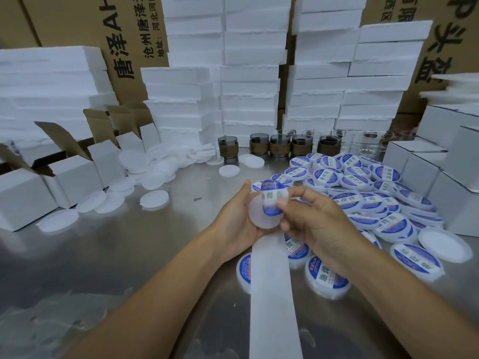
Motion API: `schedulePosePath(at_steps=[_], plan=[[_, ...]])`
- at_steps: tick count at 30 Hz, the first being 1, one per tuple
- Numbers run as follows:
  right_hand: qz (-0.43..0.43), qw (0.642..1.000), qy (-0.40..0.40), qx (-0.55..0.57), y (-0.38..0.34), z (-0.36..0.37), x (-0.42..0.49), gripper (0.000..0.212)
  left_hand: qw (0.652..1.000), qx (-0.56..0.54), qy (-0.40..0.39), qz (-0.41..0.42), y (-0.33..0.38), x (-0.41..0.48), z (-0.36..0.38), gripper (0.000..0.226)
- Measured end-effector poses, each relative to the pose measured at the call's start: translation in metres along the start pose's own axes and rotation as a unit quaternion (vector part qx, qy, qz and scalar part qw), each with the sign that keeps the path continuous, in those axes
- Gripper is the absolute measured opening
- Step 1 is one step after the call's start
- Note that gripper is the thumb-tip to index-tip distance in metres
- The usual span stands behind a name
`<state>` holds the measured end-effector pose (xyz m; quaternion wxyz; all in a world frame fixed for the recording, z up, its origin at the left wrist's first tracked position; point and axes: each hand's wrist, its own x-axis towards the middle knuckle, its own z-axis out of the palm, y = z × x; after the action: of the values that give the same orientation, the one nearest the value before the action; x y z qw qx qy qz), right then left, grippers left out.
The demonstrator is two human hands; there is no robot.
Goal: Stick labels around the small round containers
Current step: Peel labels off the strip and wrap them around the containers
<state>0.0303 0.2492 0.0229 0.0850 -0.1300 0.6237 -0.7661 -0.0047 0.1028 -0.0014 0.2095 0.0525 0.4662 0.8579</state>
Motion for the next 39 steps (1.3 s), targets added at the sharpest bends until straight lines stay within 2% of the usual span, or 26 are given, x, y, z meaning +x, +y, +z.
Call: schedulePosePath(at_steps=[3, 7, 10, 17, 24, 32, 35, 39], plan=[[0.047, 0.997, 0.005, -0.068, 0.0022, -0.0001, 0.0007, 0.009, 1.000, -0.015, -0.005, 0.000, -0.0002, 0.0001, 0.0003, 0.071], [0.069, 0.994, 0.023, -0.087, 0.0032, -0.0015, 0.0020, 0.014, 1.000, -0.002, 0.006, 0.001, 0.0001, 0.0007, -0.0009, 0.063], [0.072, 0.991, 0.057, -0.092, 0.0036, -0.0021, 0.0035, 0.015, 1.000, 0.003, 0.004, -0.003, 0.0002, -0.0012, -0.0002, 0.065], [0.063, 0.984, 0.123, -0.113, 0.0036, -0.0022, 0.0036, 0.014, 0.999, 0.014, 0.051, -0.001, 0.0003, -0.0011, -0.0003, 0.062], [0.043, 0.977, 0.134, -0.161, 0.0051, -0.0013, 0.0036, 0.010, 0.998, 0.033, 0.049, 0.002, -0.0007, -0.0019, 0.0019, 0.057], [0.050, 0.978, 0.141, -0.144, 0.0063, -0.0016, 0.0043, 0.008, 0.999, 0.023, 0.026, 0.002, -0.0001, -0.0012, 0.0019, 0.055], [0.054, 0.979, 0.144, -0.136, 0.0060, -0.0014, 0.0041, 0.009, 0.999, 0.030, 0.014, 0.003, -0.0003, -0.0027, 0.0030, 0.048], [0.054, 0.978, 0.147, -0.136, 0.0059, -0.0015, 0.0035, 0.009, 0.997, 0.065, -0.012, 0.040, -0.0007, -0.0054, 0.0045, 0.023]])
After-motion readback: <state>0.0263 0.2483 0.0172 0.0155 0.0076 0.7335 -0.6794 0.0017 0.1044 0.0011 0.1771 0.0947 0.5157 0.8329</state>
